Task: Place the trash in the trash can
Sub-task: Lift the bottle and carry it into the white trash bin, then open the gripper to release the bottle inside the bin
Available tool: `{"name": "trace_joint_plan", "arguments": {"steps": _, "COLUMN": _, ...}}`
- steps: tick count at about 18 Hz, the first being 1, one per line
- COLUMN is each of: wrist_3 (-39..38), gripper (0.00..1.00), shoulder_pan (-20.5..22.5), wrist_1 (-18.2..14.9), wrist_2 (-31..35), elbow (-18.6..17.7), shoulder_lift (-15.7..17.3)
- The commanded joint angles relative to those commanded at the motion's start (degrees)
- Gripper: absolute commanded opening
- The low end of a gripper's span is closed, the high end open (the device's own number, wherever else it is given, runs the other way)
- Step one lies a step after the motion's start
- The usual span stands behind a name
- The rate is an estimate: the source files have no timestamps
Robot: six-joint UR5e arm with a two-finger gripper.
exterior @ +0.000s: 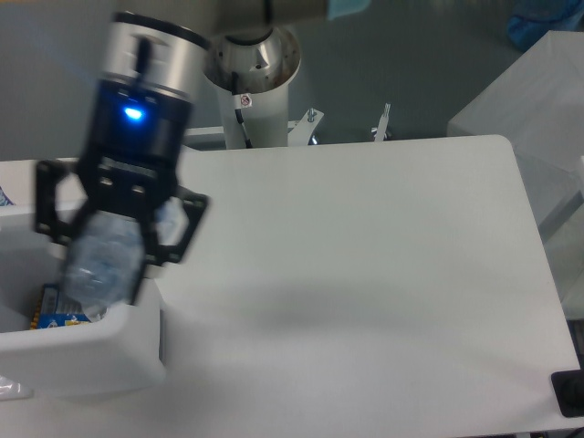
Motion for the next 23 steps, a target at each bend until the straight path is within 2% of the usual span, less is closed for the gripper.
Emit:
{"name": "trace_joint_plan", "arguments": {"steps": 2, "wrist_3": 0.00, "gripper": 0.60, "shoulder_pan": -2.03, "wrist_1": 0.00, "wrist_2": 0.00, "elbow": 0.09, "shoulder_lift": -1.41}}
{"name": "trace_joint_plan", "arguments": {"steps": 5, "wrist_3": 0.00, "gripper": 0.60, "shoulder_pan": -2.12, "wrist_1": 0.00, "wrist_2": 0.00, "elbow": 0.35, "shoulder_lift": -3.17}}
{"name": "trace_joint_plan", "arguments": {"steps": 16, "wrist_3": 0.00, "gripper": 0.61, "shoulder_pan": -3.53, "wrist_1": 0.00, "wrist_2": 0.00, "elbow": -0.53, "shoulder_lift": -5.63}}
{"name": "trace_joint_plan", "arguments": {"steps": 20, "wrist_3": 0.00, "gripper": 0.72, "shoulder_pan": -3.62, "wrist_1": 0.00, "wrist_2": 0.26, "elbow": -1.06, "shoulder_lift": -5.81}}
{"name": "trace_joint_plan", "arguments": {"steps": 23, "wrist_3": 0.00, "gripper": 0.72, "shoulder_pan": -3.62, "wrist_1": 0.00, "wrist_2": 0.44, "elbow": -1.84, "shoulder_lift": -5.55}}
